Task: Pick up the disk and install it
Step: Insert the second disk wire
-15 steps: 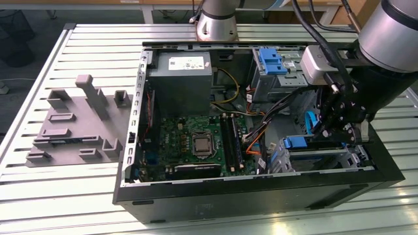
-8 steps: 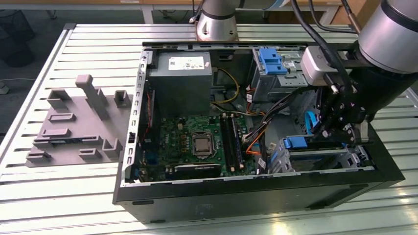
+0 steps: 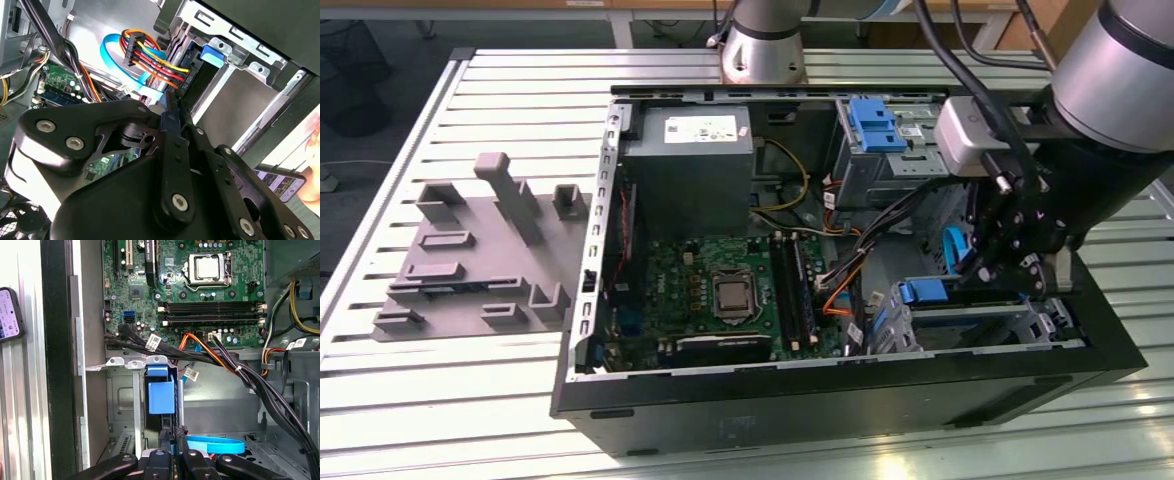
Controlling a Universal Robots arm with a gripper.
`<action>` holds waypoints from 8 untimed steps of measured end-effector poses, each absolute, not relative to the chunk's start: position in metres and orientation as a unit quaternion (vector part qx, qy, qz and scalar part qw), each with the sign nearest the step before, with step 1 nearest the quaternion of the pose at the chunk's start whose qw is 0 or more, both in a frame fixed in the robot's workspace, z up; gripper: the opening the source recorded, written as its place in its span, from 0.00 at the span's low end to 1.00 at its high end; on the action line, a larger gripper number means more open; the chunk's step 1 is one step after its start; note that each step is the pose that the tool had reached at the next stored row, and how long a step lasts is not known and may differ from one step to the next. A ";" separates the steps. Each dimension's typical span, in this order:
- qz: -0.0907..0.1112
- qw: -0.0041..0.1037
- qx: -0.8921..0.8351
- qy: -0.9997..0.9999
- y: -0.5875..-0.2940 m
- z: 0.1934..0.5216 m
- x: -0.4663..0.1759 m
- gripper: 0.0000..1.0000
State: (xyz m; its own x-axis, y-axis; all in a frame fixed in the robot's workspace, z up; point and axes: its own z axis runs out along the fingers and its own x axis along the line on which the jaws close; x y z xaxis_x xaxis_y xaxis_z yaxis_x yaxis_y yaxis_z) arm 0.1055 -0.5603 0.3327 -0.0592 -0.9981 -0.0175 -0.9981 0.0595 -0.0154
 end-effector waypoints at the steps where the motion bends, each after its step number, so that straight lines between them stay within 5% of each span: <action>1: 0.000 0.012 -0.686 0.728 -0.560 0.332 0.106 0.16; 8: 0.000 0.012 -0.686 0.728 -0.560 0.332 0.106 0.16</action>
State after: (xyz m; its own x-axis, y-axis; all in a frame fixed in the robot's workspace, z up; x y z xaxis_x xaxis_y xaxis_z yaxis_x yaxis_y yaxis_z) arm 0.1057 -0.5603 0.3318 -0.0592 -0.9981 -0.0175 -0.9981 0.0595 -0.0154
